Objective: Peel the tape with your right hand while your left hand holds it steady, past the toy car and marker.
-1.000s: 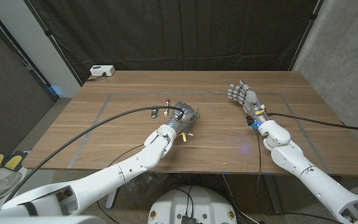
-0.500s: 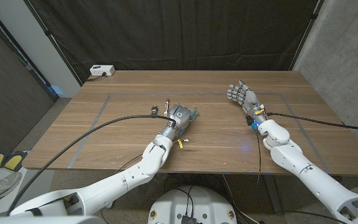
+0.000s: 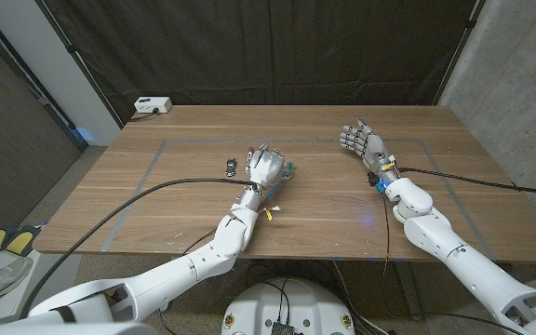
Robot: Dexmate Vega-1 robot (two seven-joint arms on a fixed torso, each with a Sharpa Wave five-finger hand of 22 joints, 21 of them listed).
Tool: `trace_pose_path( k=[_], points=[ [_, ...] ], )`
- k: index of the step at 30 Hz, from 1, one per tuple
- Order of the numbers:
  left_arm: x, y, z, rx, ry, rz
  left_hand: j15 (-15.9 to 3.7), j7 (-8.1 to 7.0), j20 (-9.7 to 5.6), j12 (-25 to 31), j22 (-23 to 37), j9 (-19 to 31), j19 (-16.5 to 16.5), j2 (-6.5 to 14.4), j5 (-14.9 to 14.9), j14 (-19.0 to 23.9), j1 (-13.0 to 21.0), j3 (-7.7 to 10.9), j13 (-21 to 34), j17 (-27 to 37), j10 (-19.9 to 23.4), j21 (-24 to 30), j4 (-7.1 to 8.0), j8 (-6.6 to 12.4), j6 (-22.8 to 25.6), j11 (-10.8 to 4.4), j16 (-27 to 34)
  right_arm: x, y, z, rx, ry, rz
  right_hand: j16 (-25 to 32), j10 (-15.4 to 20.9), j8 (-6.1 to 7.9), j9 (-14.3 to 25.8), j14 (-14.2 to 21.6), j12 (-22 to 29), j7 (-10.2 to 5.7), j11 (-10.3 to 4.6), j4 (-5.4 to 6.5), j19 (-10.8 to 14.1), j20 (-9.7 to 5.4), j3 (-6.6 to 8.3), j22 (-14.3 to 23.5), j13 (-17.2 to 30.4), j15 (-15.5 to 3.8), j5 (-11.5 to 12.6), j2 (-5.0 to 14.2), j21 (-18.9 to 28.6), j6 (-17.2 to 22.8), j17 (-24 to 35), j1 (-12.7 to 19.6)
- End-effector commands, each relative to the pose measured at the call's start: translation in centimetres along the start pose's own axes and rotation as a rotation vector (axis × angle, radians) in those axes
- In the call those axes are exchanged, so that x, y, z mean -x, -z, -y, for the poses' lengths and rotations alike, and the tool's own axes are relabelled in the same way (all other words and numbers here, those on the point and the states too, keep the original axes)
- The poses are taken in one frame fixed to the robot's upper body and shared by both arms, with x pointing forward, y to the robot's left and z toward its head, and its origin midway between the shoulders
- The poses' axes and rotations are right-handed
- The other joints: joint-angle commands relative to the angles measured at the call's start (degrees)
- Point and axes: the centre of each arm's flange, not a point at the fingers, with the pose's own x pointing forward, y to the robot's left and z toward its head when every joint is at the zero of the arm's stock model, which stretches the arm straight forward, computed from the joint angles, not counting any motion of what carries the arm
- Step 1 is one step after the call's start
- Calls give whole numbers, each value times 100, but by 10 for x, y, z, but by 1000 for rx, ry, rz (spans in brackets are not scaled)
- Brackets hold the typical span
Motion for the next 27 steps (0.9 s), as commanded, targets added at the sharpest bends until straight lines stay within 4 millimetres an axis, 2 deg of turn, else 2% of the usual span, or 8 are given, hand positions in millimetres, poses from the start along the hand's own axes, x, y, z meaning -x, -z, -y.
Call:
trace_pose_path(
  k=[1,4,6,10,14,18,22,27],
  points=[
    [-11,6,-12,43,-118,-67,2,-182,-492,10,-4,46,-62,16,17,-70,-57,366,56,47,1014,40,-287,9,-20,-951,-17,-4,0,0,-4,1,7,-1,48,-11,30,41,-3,12,16,39,37,-7,20,10,32,21,41,-10,-22,56,15,-24],
    [-17,9,-18,66,-33,-83,56,-246,-419,-54,-3,36,-324,3,-21,-371,-437,277,158,101,909,63,-62,-16,-42,-914,-181,-4,0,0,-3,3,5,-3,43,-12,30,43,-7,14,16,40,38,-7,22,10,33,23,41,-9,-27,57,15,-25],
    [-23,11,-24,82,38,-94,77,-207,-350,-167,-35,-52,-489,-250,-24,-601,-1228,12,225,165,751,66,301,-166,-215,-830,-326,-3,0,1,-2,5,4,-5,49,-12,30,44,-6,11,11,41,38,-10,23,10,33,23,41,-9,-30,58,15,-26],
    [-29,11,-36,64,146,-147,230,66,-155,-71,-53,-43,-553,-506,8,-689,-2018,-263,364,276,794,17,677,-223,-192,-575,-373,-3,0,1,-3,8,5,-8,52,-12,30,45,-8,15,15,43,36,-9,24,10,33,21,42,-8,-35,61,15,-28],
    [-34,10,-48,45,300,-185,504,373,136,-199,-42,48,-767,-583,59,-1125,-2438,-351,510,413,227,-87,894,-430,-692,-331,-492,-2,1,3,-3,9,6,-11,56,-15,30,45,-9,14,28,45,41,-12,26,10,33,23,42,-8,-39,56,15,-31],
    [-40,14,-57,94,446,-209,621,370,326,-347,-41,121,-1059,-604,96,-1557,-2527,-324,576,470,-271,-224,934,-519,-1087,-197,-641,-2,1,4,-1,6,9,-16,54,-16,30,45,-14,14,17,49,45,-15,26,10,33,19,42,-9,-44,56,15,-36],
    [-46,17,-61,148,578,-163,769,317,491,-526,-29,194,-1710,-574,111,-2282,-2471,-222,574,490,-786,-481,889,-477,-1213,-160,-906,-3,1,6,-3,0,12,-17,54,-17,30,50,-16,13,20,52,43,-17,26,11,33,23,42,-10,-51,57,15,-40],
    [-52,19,-68,182,718,-74,830,160,612,-566,63,165,-2969,-554,132,-3084,-2216,-143,673,678,-1398,-807,663,-505,-1363,-226,-1045,-2,4,8,-9,-1,15,-20,57,-18,30,55,-19,18,20,57,52,-26,25,11,33,17,42,-11,-55,56,16,-48]
  ],
)
